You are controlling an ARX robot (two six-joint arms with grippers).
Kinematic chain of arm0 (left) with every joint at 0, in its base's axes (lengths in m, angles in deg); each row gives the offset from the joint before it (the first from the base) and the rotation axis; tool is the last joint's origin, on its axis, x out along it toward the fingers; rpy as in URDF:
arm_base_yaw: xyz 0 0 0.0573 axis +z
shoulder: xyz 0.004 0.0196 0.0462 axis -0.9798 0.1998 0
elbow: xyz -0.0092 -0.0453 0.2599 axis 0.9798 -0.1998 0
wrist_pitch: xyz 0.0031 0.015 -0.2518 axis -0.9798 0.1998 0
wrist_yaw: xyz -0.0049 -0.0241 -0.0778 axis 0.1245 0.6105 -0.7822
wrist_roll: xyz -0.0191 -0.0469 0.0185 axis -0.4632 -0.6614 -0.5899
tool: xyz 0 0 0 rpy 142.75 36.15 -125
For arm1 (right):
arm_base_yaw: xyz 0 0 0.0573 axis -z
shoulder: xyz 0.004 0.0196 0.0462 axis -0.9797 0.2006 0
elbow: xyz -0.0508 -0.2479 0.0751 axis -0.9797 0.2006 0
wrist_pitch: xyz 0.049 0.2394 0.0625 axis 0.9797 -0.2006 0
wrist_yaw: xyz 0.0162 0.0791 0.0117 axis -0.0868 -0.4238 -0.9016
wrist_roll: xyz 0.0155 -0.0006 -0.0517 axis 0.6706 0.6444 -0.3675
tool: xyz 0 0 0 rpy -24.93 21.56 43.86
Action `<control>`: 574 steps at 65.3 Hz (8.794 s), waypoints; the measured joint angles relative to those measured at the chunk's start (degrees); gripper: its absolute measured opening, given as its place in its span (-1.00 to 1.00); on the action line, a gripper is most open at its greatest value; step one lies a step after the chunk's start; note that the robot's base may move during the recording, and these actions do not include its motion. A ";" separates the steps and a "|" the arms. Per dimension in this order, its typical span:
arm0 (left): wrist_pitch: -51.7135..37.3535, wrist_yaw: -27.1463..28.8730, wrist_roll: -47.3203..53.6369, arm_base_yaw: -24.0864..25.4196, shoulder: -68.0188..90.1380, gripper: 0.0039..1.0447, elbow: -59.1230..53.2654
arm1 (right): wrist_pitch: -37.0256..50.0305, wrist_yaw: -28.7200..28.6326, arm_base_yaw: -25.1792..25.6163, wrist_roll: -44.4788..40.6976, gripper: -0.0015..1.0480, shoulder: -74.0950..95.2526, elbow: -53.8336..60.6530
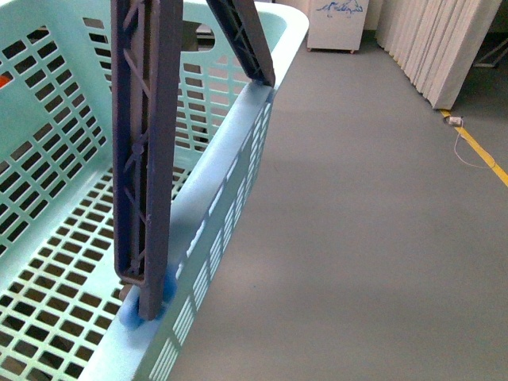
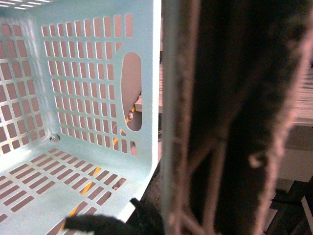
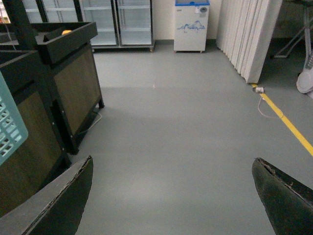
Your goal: Pick lemon and mango into basket
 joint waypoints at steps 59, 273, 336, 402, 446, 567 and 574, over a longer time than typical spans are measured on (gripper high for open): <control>0.00 -0.02 0.02 -0.11 0.00 -0.90 0.02 | 0.04 0.22 0.00 0.04 0.83 0.00 0.00; 0.00 0.02 0.04 -0.31 -0.04 -0.90 -0.04 | 0.00 0.00 0.02 0.02 0.83 -0.04 0.00; 0.00 0.22 0.02 -0.28 -0.07 -0.90 -0.04 | -0.02 -0.20 0.02 0.02 0.83 -0.02 0.00; 11.17 -11.13 41.55 1.55 18.08 -0.91 19.76 | 0.02 -0.02 0.07 0.02 0.83 -0.04 0.00; 17.51 -20.90 44.37 -9.84 27.52 -0.91 30.14 | 0.02 -0.02 0.07 0.02 0.83 -0.04 0.00; 17.51 -21.35 44.68 -9.99 27.43 -0.92 30.12 | 27.82 -24.37 8.83 -38.93 0.83 134.70 -48.17; 17.51 -21.35 44.70 -9.99 27.43 -0.92 30.12 | 27.26 -23.28 7.63 -38.18 0.83 136.47 -50.58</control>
